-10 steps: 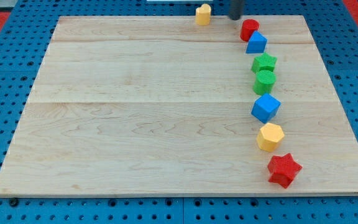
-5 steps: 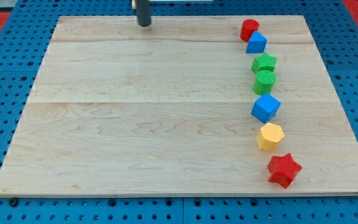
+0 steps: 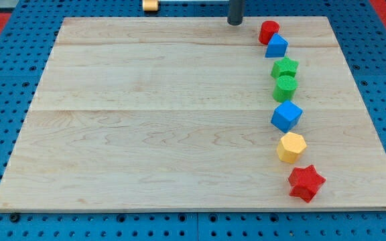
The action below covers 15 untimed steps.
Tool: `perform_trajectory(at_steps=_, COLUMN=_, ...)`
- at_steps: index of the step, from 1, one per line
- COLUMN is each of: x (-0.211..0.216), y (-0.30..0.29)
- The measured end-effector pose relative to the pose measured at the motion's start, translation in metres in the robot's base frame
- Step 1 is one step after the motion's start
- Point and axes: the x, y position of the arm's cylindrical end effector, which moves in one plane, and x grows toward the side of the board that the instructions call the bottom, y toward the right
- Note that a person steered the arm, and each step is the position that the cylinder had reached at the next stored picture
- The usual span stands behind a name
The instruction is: Separate the blue triangle and red circle
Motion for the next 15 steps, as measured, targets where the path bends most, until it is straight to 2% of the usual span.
perform_trajectory(at_steps=3, x=0.000, y=0.019)
perform_trajectory(at_steps=6, x=0.002, y=0.110)
perform_trajectory(at_steps=8, x=0.042, y=0.140)
perform_trajectory(at_steps=10, x=0.076, y=0.145)
perform_trajectory(at_steps=13, x=0.080, y=0.142)
perform_trajectory(at_steps=15, x=0.080, y=0.101)
